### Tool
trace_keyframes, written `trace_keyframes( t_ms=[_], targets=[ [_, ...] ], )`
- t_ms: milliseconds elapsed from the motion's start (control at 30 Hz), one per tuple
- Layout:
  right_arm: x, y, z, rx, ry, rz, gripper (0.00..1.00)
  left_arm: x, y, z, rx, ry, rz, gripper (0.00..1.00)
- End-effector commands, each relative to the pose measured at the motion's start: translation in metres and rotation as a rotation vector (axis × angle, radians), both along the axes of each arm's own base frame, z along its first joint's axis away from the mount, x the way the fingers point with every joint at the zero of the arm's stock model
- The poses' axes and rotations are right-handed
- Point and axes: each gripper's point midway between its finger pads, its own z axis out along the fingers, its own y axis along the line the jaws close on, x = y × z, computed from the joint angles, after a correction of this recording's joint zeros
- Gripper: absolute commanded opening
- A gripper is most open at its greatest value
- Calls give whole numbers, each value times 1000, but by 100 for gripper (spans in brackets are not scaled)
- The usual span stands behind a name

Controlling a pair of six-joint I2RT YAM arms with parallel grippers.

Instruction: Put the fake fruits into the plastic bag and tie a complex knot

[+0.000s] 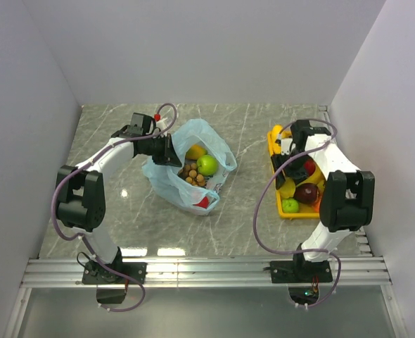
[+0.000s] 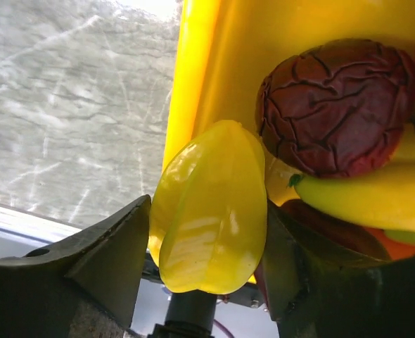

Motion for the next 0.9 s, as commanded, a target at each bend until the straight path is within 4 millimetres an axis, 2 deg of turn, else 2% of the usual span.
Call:
trace_keyframes(
  t_ms=[0, 133, 267, 333, 400, 433, 467, 567, 600, 633, 667, 700, 733, 767, 800, 833, 867],
  targets=[
    [8, 12, 40, 66, -88, -14, 54, 2, -2, 20, -10, -68, -15, 3],
    [16, 18, 78, 104, -185, 26, 49, 1, -3, 22, -22, -56, -17, 2],
    [6, 53, 135, 294, -331, 199, 49, 0, -8, 29, -54, -49, -19, 3],
    [2, 83, 169, 427, -415, 322, 48, -1, -9, 31, -66, -46, -26, 3],
    [-8, 121, 194, 509, -484, 461, 46, -1, -10, 36, -75, -50, -31, 2],
    [-11, 135, 201, 527, -509, 505, 45, -2, -10, 36, -74, -45, -33, 2],
    [-18, 164, 210, 553, -553, 610, 45, -2, -11, 37, -75, -47, -37, 2],
    [-15, 205, 220, 584, -633, 698, 43, -1, -11, 47, -80, -47, -39, 2],
    [-24, 226, 222, 609, -632, 745, 41, -1, -11, 52, -87, -48, -42, 1],
    [-23, 237, 226, 613, -649, 758, 40, 0, -13, 61, -103, -49, -50, 0],
    [-11, 247, 223, 591, -669, 748, 38, -2, -15, 68, -119, -45, -60, 0],
    [-12, 258, 219, 591, -654, 720, 30, -1, -15, 75, -131, -52, -69, 0],
    [-5, 261, 213, 577, -658, 694, 28, 0, -17, 85, -146, -72, -81, 0],
    [14, 264, 207, 529, -701, 640, 28, -3, -18, 90, -161, -68, -97, 0],
    [23, 266, 200, 512, -716, 615, 25, -6, -19, 94, -169, -70, -106, 0],
    [27, 267, 186, 496, -703, 606, 25, -8, -20, 98, -179, -68, -117, 0],
    [40, 273, 178, 484, -723, 596, 25, -10, -21, 99, -189, -66, -137, 0]
  ],
)
